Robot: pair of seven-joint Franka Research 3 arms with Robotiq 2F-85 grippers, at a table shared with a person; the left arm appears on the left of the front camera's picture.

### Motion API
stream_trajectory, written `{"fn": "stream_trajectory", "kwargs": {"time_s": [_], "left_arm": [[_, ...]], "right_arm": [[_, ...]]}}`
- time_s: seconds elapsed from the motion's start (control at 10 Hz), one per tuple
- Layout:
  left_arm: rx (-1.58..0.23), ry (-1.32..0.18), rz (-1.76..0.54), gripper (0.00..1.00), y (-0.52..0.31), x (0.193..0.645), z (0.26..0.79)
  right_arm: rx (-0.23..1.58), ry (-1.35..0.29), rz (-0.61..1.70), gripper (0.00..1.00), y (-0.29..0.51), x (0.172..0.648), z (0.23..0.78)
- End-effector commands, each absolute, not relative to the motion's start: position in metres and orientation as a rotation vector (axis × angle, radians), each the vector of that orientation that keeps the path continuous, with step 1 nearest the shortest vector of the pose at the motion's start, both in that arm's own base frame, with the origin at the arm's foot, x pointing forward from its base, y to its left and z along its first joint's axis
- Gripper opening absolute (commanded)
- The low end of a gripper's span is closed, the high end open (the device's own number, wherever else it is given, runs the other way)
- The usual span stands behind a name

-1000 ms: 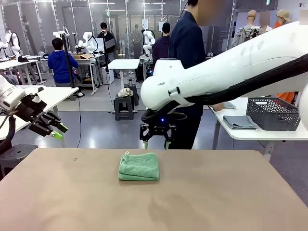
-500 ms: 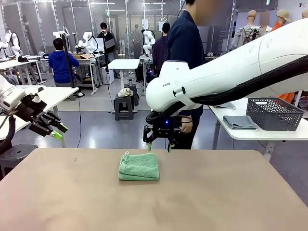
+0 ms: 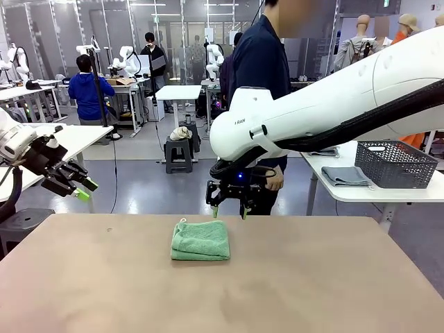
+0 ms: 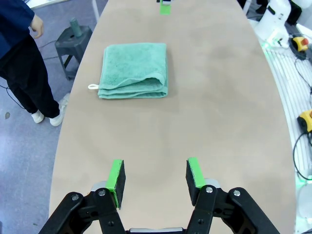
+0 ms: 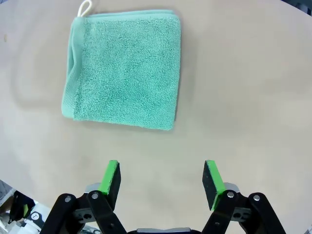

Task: Fold the towels and place them in the basket.
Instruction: Place the folded Towel with hook on the right side of the table.

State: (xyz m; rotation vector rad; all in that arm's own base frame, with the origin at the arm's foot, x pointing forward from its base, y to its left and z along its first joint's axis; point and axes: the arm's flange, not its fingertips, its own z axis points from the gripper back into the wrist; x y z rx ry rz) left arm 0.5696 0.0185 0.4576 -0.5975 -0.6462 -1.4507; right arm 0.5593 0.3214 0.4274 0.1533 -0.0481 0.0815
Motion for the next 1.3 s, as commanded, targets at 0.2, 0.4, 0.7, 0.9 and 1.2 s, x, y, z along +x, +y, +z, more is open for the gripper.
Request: {"fn": "stream_trajectory", "kwargs": {"time_s": [0.2, 0.4, 0.7, 0.9, 1.2], "left_arm": [[-0.587, -0.645, -1.45, 0.64, 0.018, 0.569, 0.46], [-0.587, -0.645, -1.45, 0.64, 0.018, 0.569, 0.46], [-0.587, -0.645, -1.45, 0.64, 0.018, 0.569, 0.46], [-0.587, -0.645, -1.45, 0.64, 0.018, 0.569, 0.46], [-0.587, -0.645, -1.45, 0.64, 0.018, 0.569, 0.46]], "right_arm": [[0.153, -0.05, 0.083, 0.85, 0.322, 0.561, 0.427], [0.156, -0.082, 0.071, 0.85, 0.33, 0.558, 0.419], [0.178, -0.133, 0.01, 0.85, 0.332, 0.564, 0.389], [0.184, -0.116, -0.012, 0.85, 0.326, 0.568, 0.371], [0.206, -0.134, -0.022, 0.85, 0.319, 0.571, 0.343]]}}
